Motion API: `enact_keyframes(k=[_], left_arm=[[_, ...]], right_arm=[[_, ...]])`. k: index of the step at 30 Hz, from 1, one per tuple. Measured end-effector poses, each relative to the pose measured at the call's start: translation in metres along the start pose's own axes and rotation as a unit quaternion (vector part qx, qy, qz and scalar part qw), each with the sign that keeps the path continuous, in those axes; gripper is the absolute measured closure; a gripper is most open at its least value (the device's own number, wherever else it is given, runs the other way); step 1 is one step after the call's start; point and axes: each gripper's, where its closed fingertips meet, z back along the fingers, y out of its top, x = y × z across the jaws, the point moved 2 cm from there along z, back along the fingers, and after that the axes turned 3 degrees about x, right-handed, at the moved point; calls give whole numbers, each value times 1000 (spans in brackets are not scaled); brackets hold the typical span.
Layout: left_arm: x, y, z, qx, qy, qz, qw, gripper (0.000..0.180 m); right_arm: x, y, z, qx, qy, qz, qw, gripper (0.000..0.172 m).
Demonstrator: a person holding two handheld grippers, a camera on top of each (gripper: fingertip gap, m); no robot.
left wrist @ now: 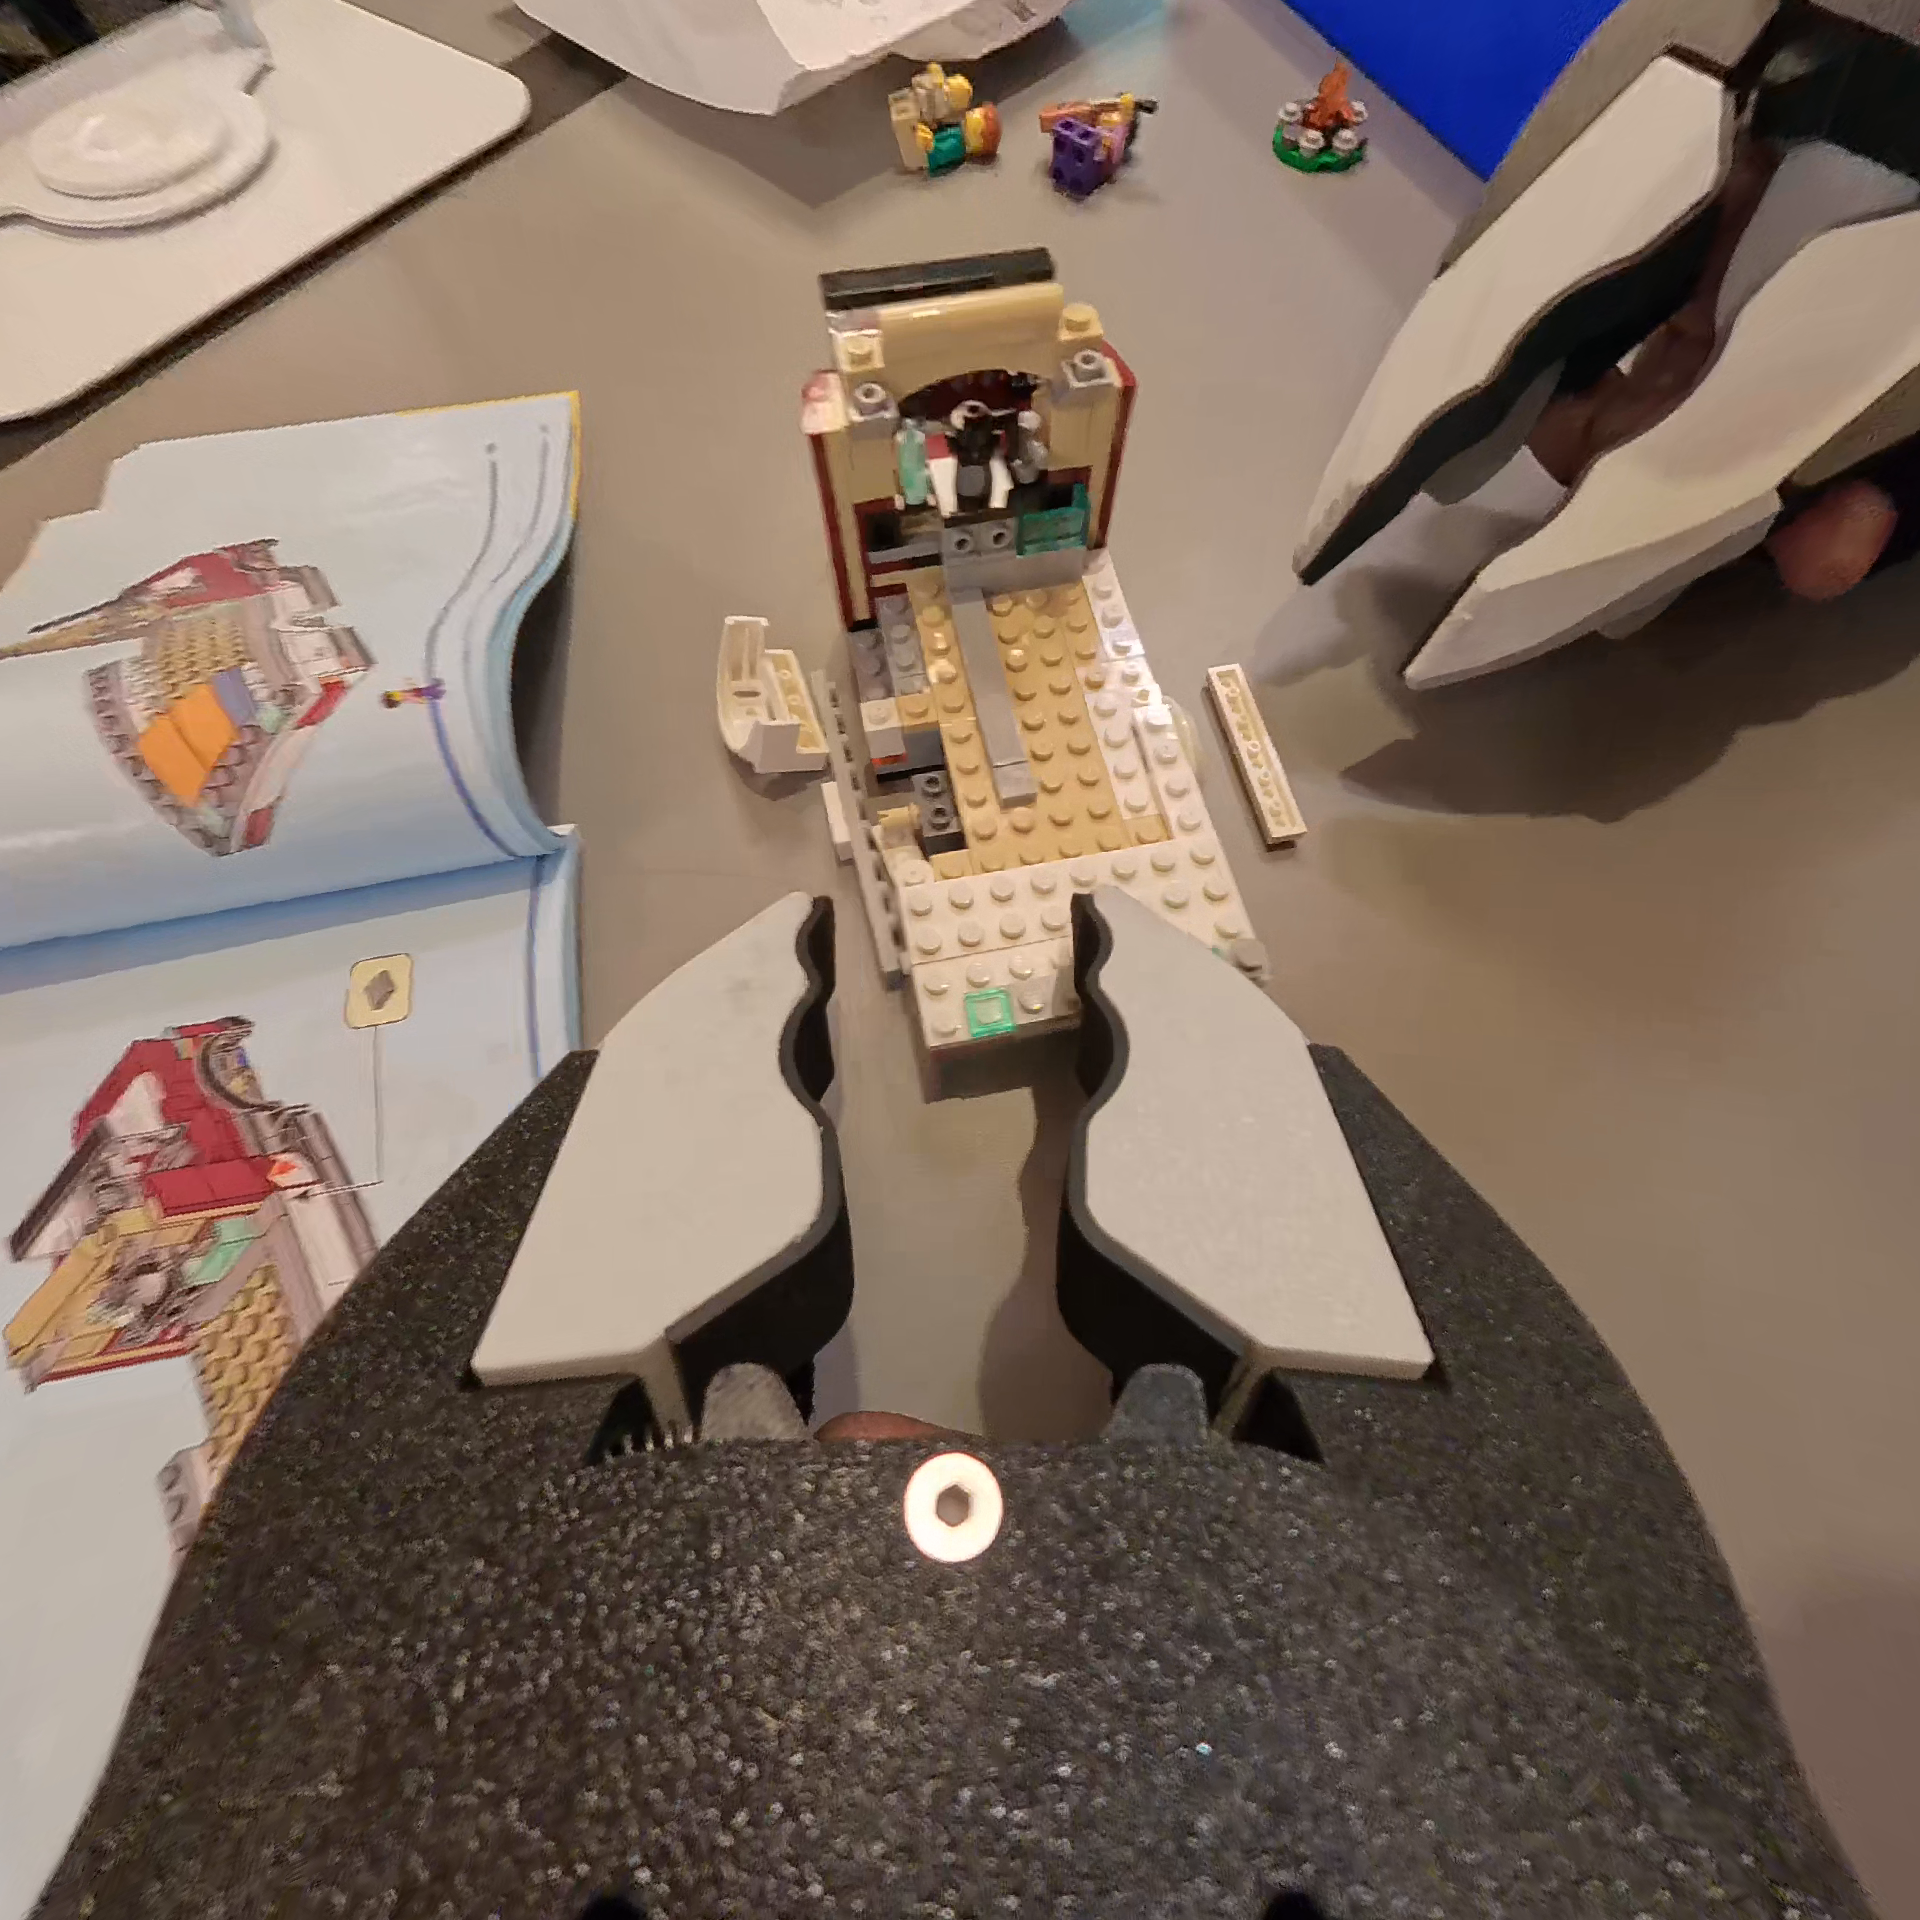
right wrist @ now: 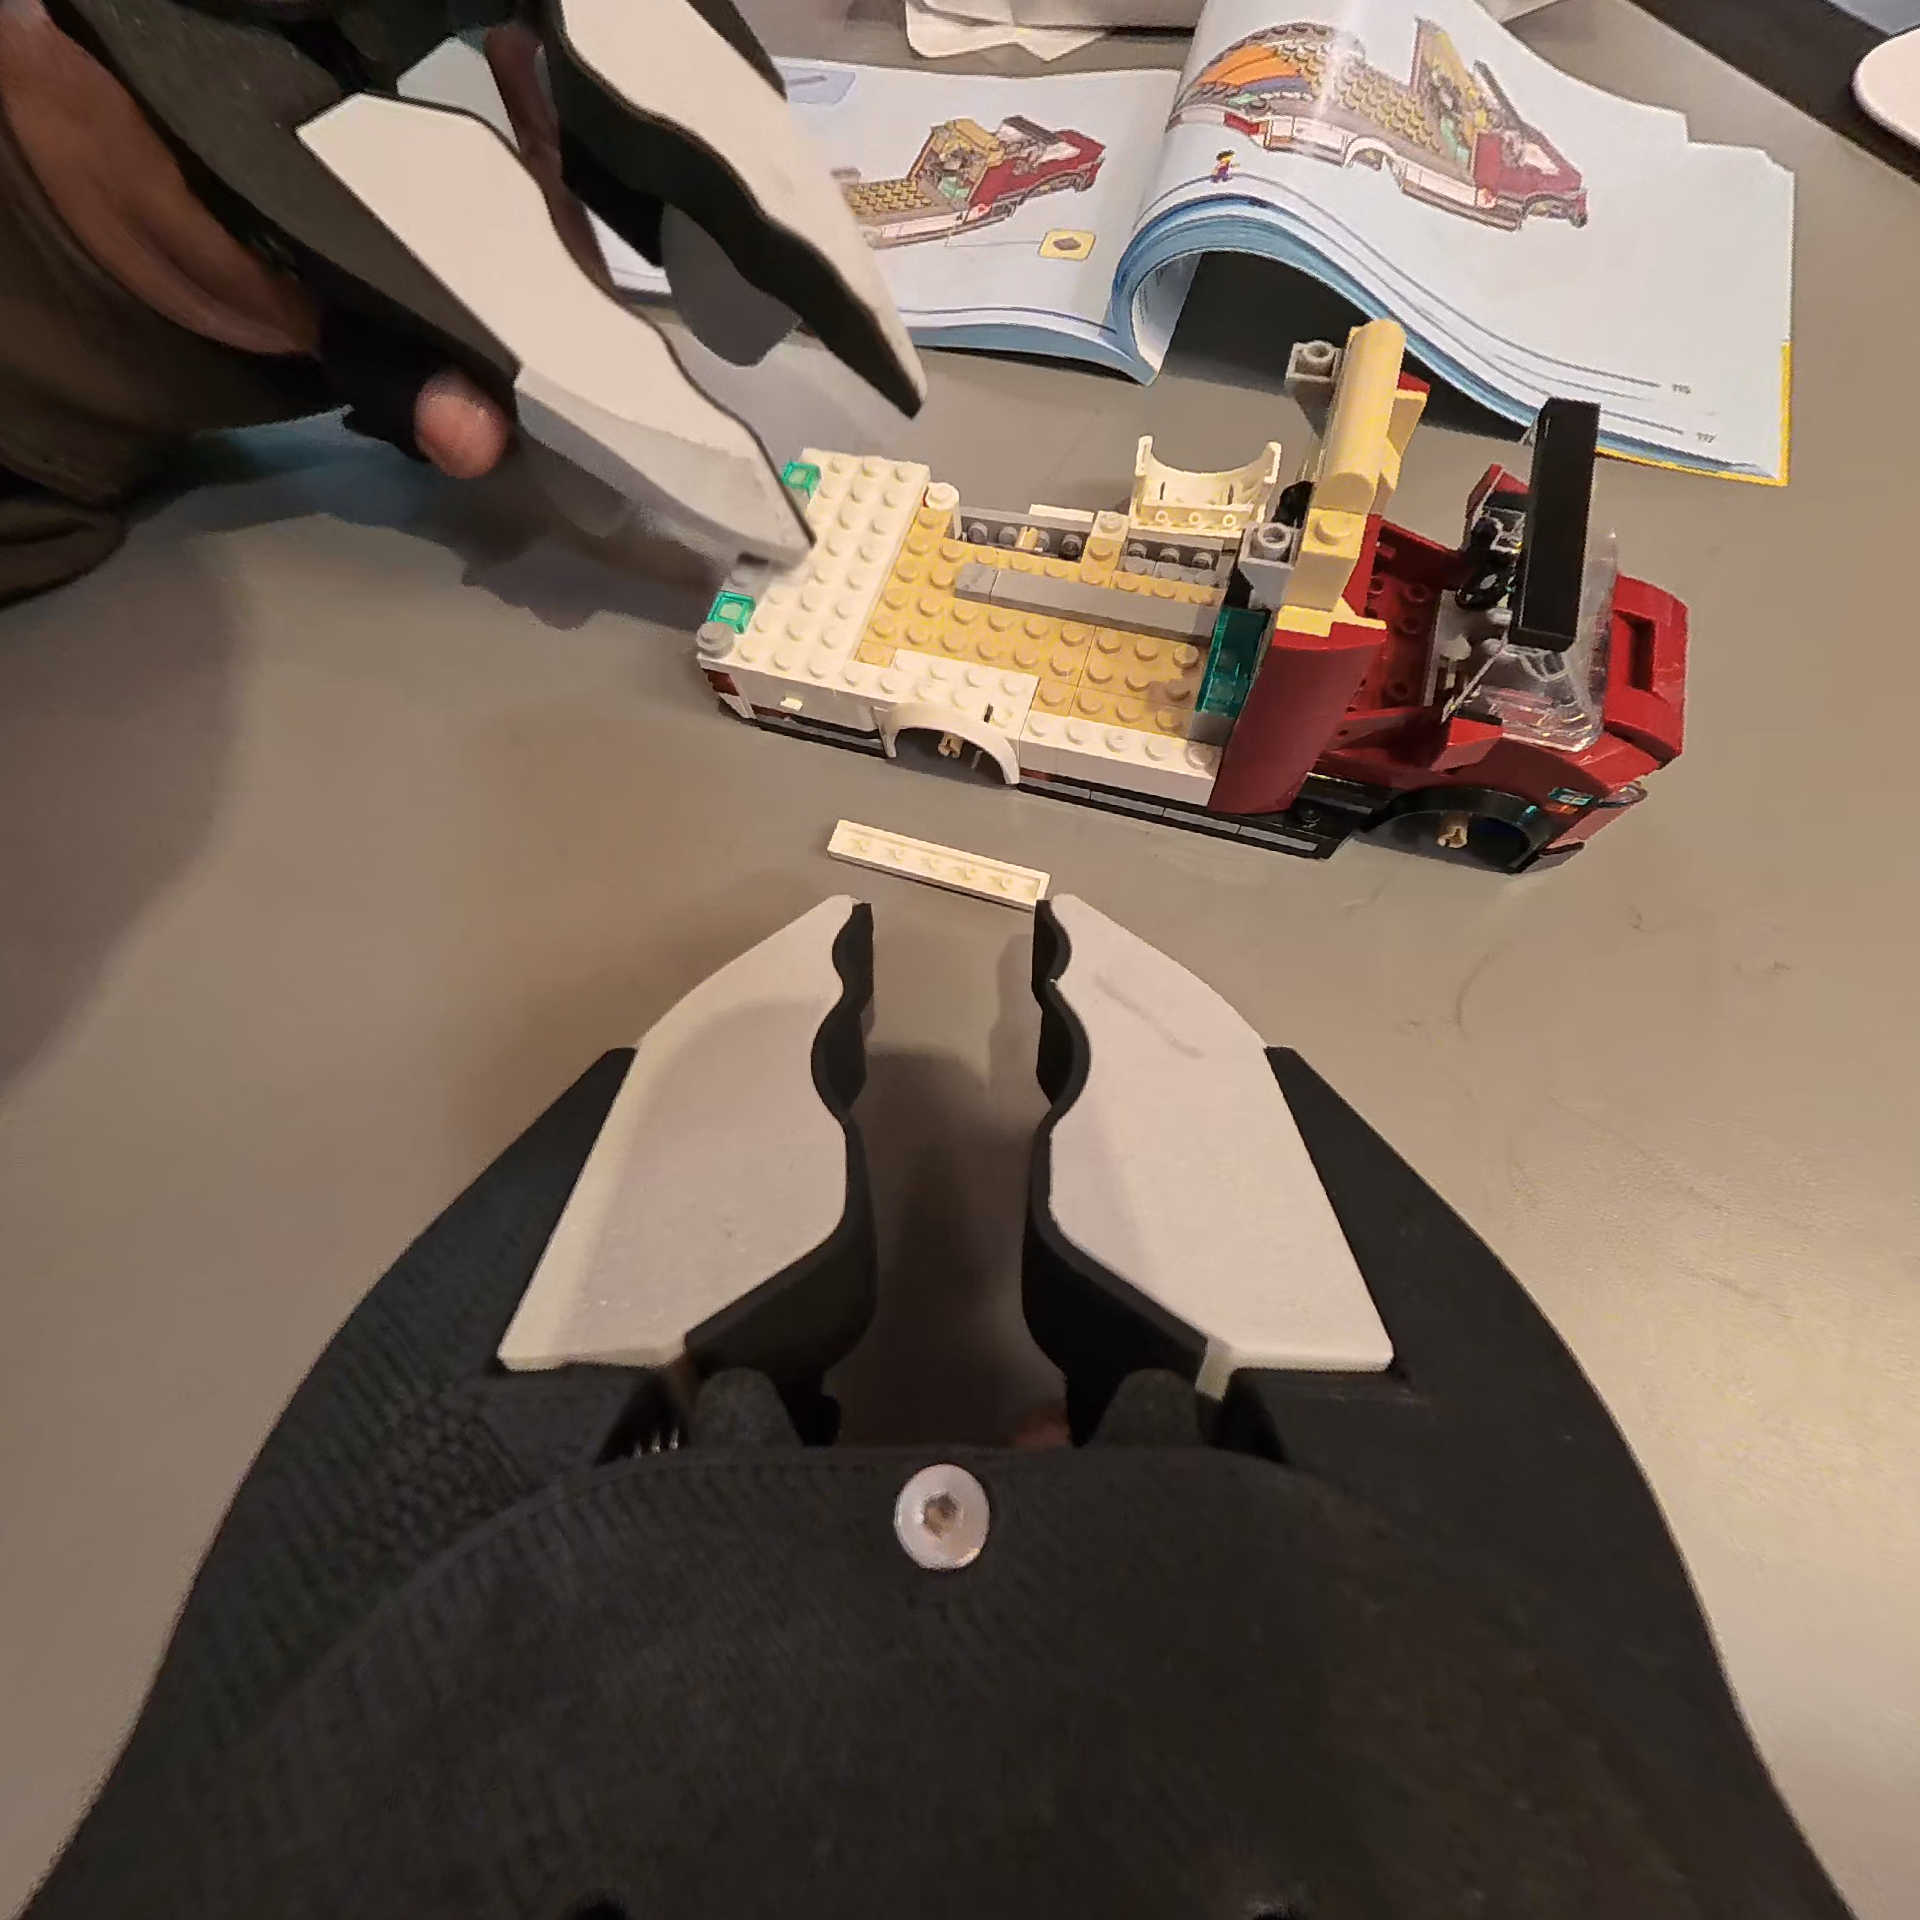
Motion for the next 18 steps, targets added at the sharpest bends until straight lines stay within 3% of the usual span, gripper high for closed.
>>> enact_keyframes(k=[8, 15, 18], left_arm=[[-69, 1, 41, 21, 119, 26, 992, 133], [-134, -34, 80, -35, 231, 28, 972, 128], [-148, -54, 91, -63, 238, 40, 969, 123]], right_arm=[[1, 0, 0, 1, 1, -6, 1000, 142], [-5, 0, 0, 0, 8, 18, 1000, 140], [-8, -1, 0, -2, 7, 35, 999, 140]])
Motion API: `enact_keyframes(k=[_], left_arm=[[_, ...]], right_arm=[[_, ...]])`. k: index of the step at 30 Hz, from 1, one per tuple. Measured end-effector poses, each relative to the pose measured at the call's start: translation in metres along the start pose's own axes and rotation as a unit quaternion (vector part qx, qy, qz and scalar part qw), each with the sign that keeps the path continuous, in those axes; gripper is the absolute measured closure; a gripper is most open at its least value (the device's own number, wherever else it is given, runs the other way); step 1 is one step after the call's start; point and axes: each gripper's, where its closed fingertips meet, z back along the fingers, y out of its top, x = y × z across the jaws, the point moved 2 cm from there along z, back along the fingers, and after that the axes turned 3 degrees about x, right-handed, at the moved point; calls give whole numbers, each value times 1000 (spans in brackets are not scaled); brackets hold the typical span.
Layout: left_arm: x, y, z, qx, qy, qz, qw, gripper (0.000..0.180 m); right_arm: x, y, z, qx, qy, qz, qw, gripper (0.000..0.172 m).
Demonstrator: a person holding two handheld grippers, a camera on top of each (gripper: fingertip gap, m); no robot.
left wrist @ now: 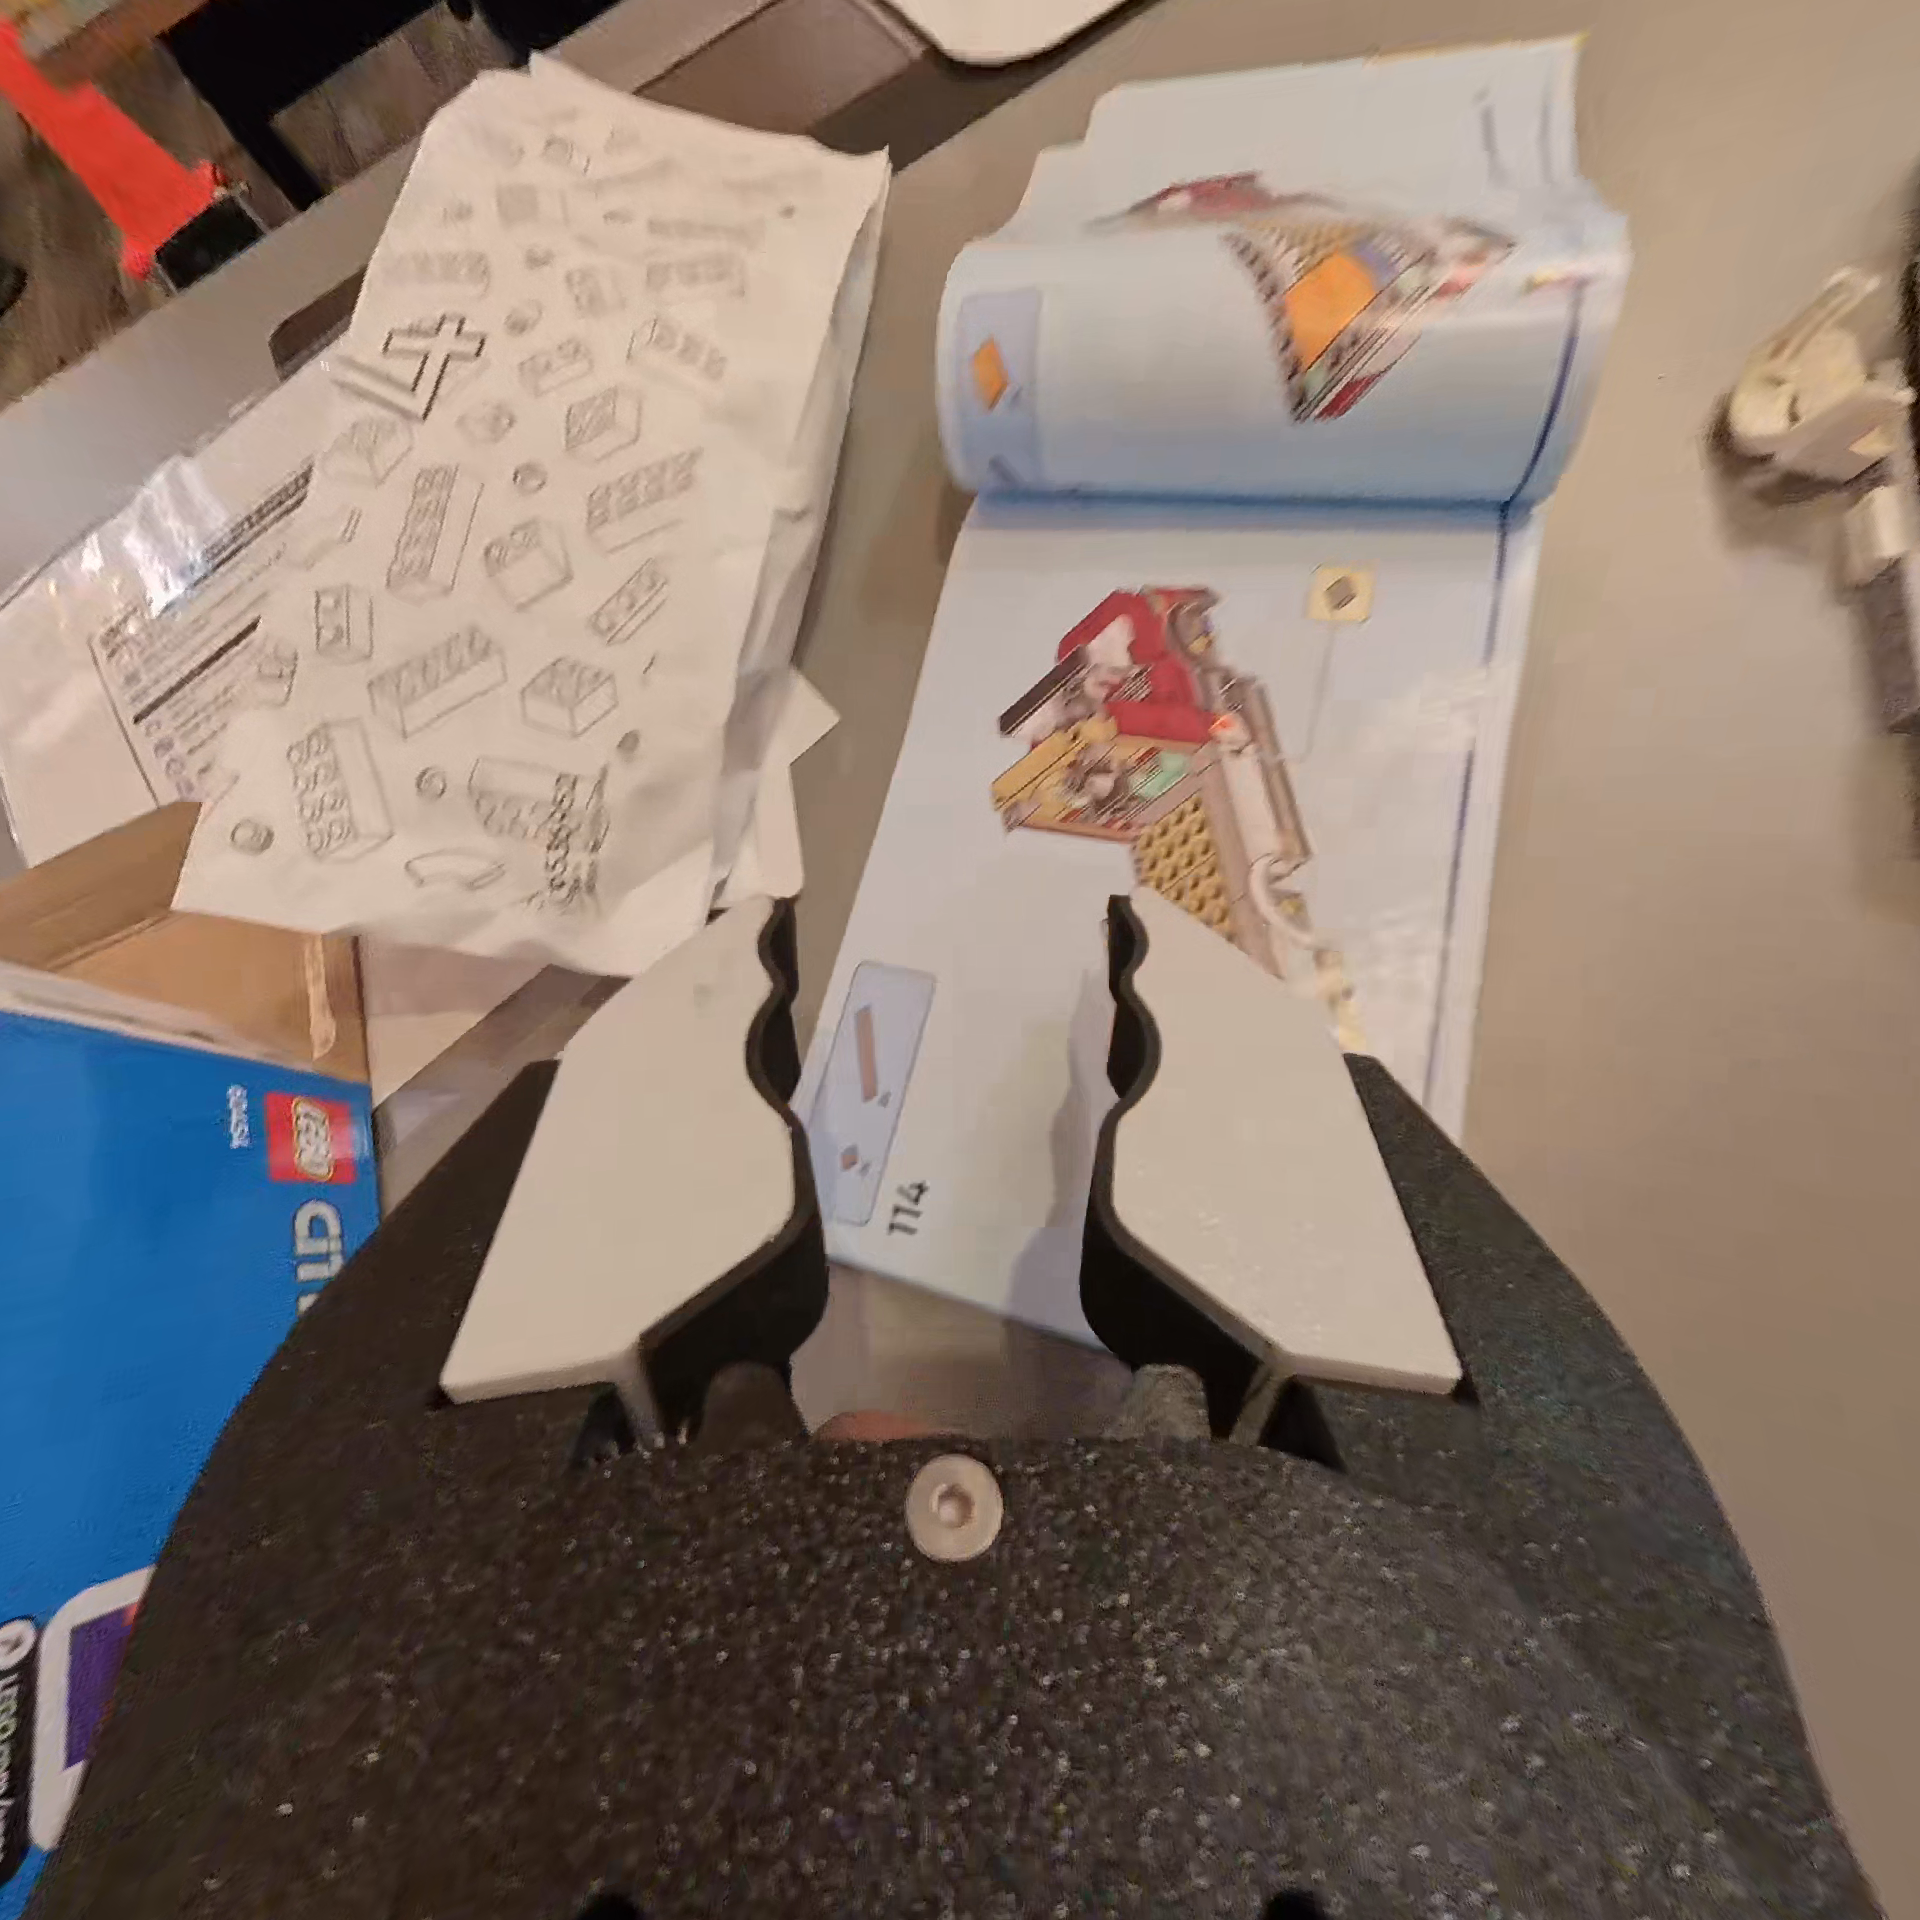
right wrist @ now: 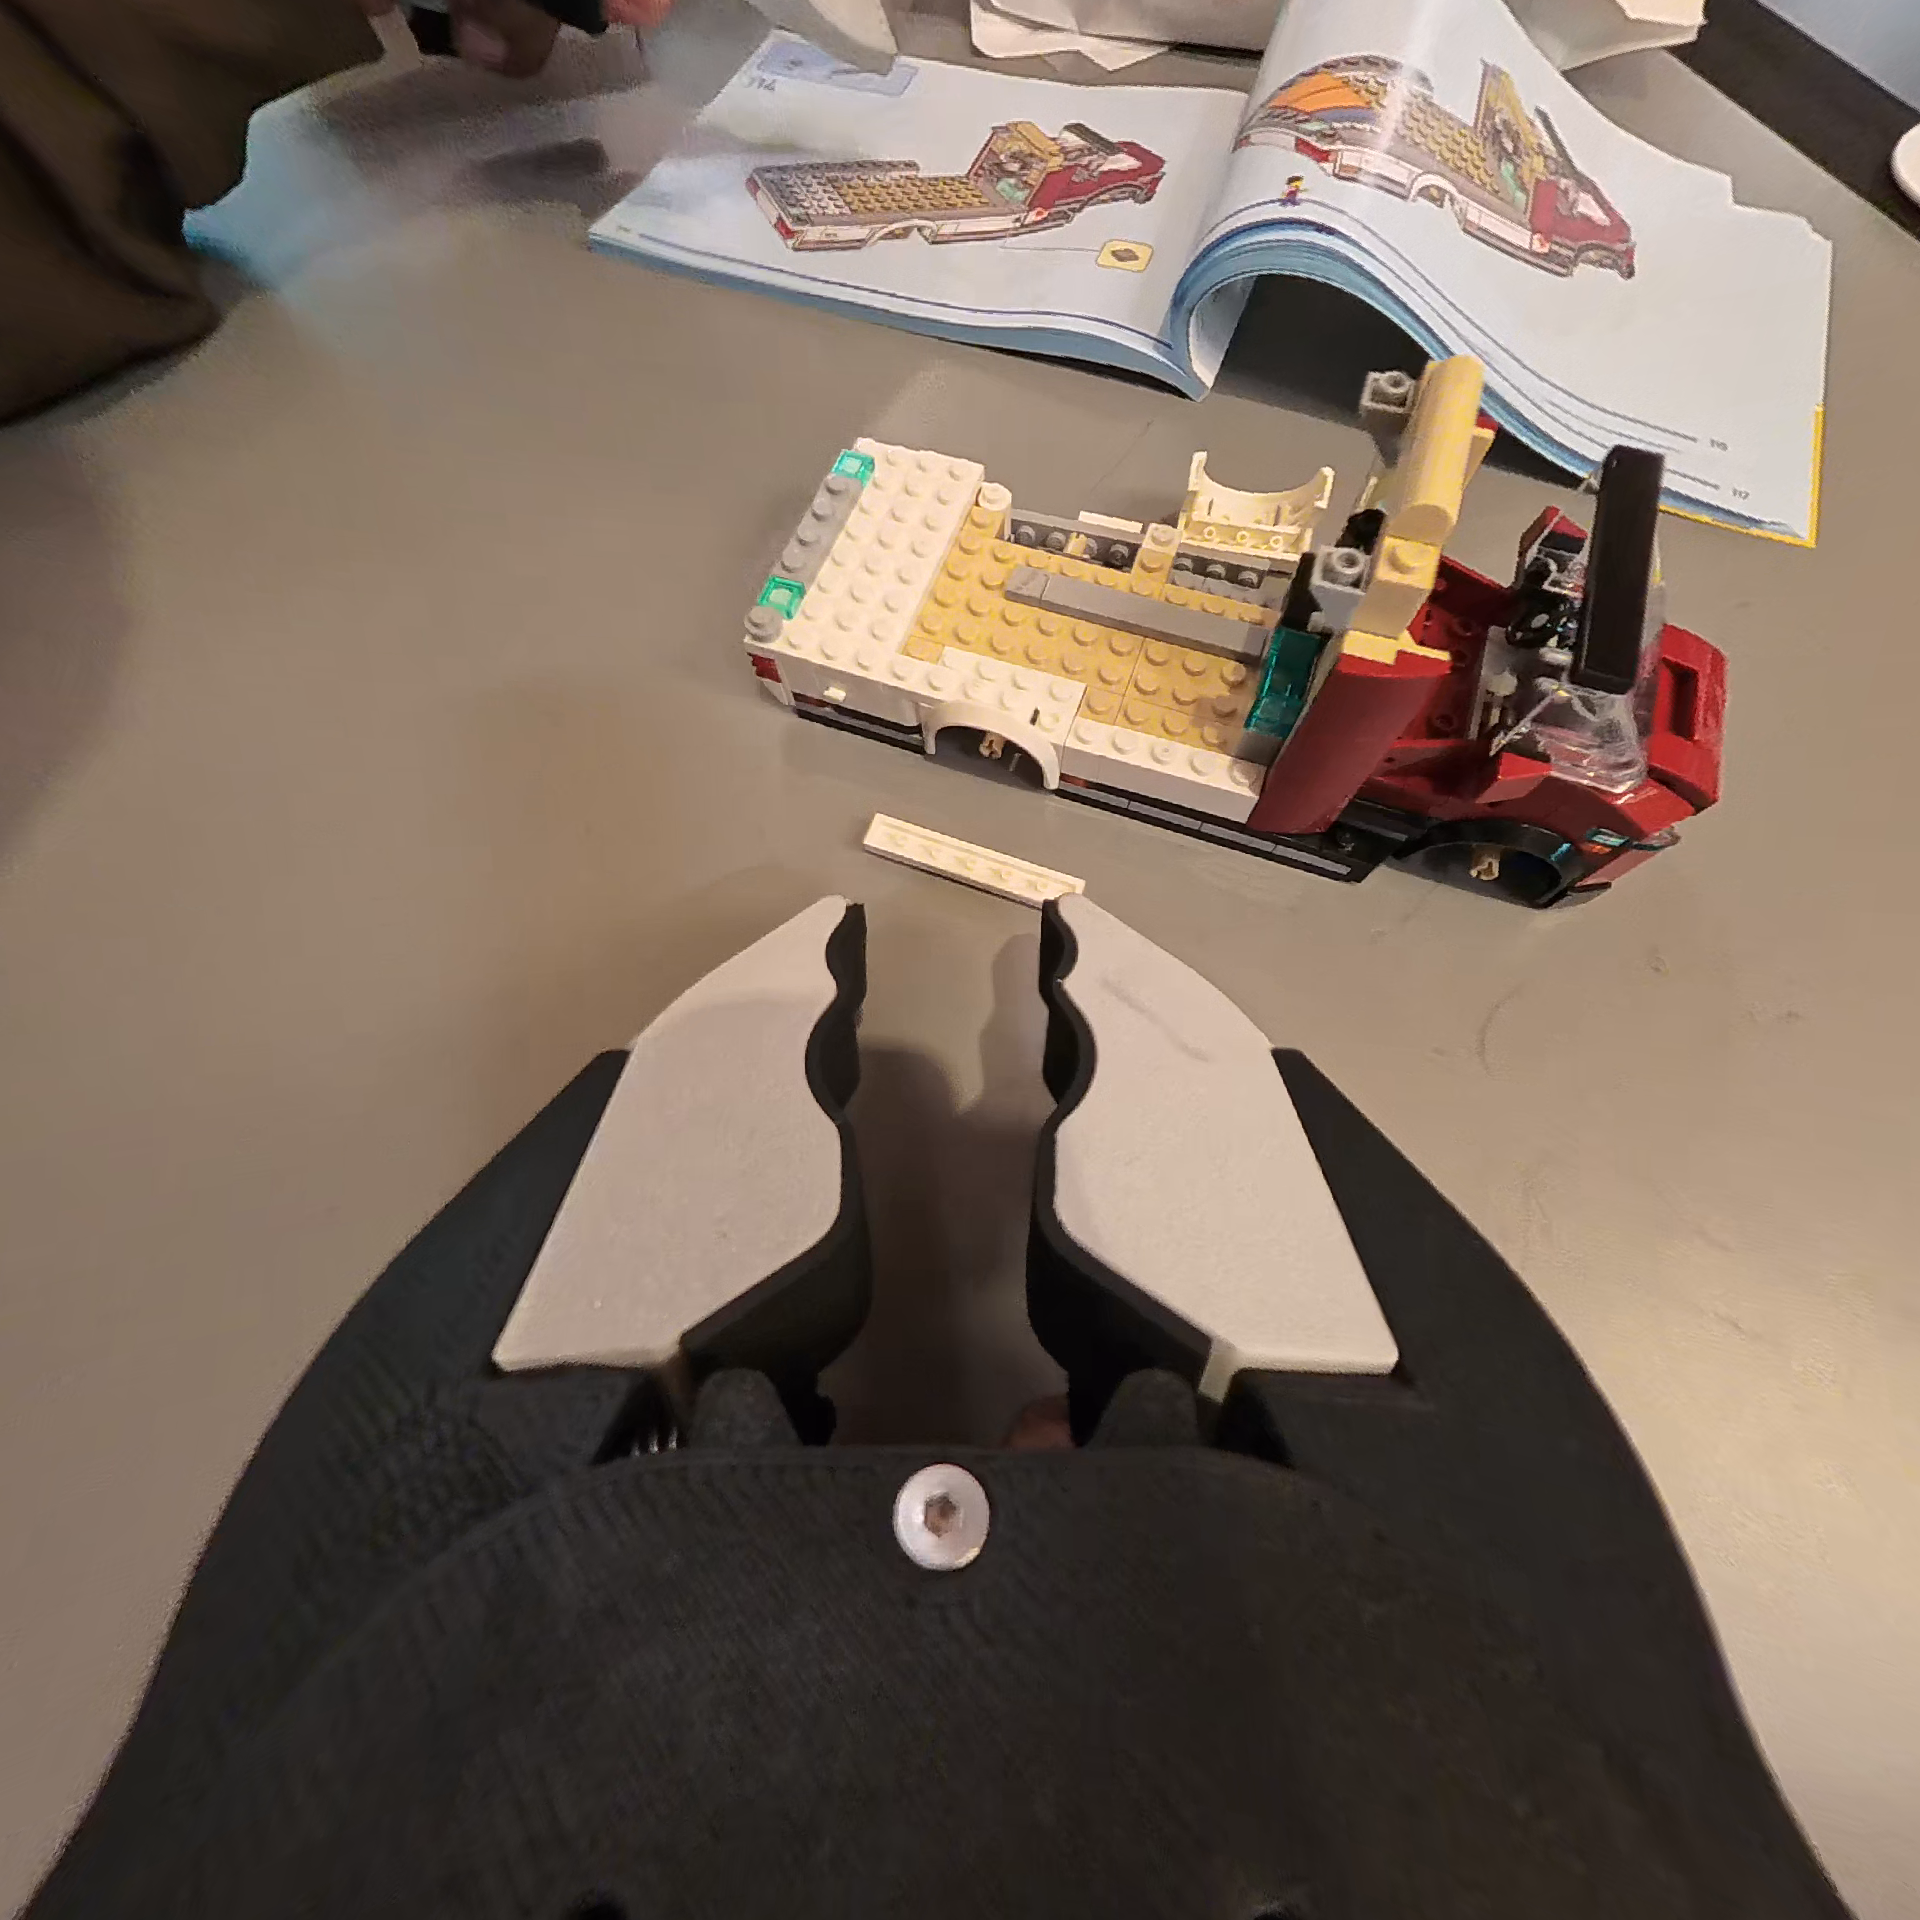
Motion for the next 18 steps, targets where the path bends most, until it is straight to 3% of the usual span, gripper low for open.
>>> enact_keyframes(k=[5, 10, 18], left_arm=[[-16, -19, 7, -16, -9, 7, 1000, 113], [-4, -27, 13, -18, -65, 15, 998, 105], [-2, -31, 10, -35, -78, 55, 995, 103]], right_arm=[[-2, -1, -1, -7, -1, 10, 1000, 139], [0, -1, -1, -5, 5, -4, 1000, 139], [1, 0, 0, -1, 18, -23, 1000, 140]])
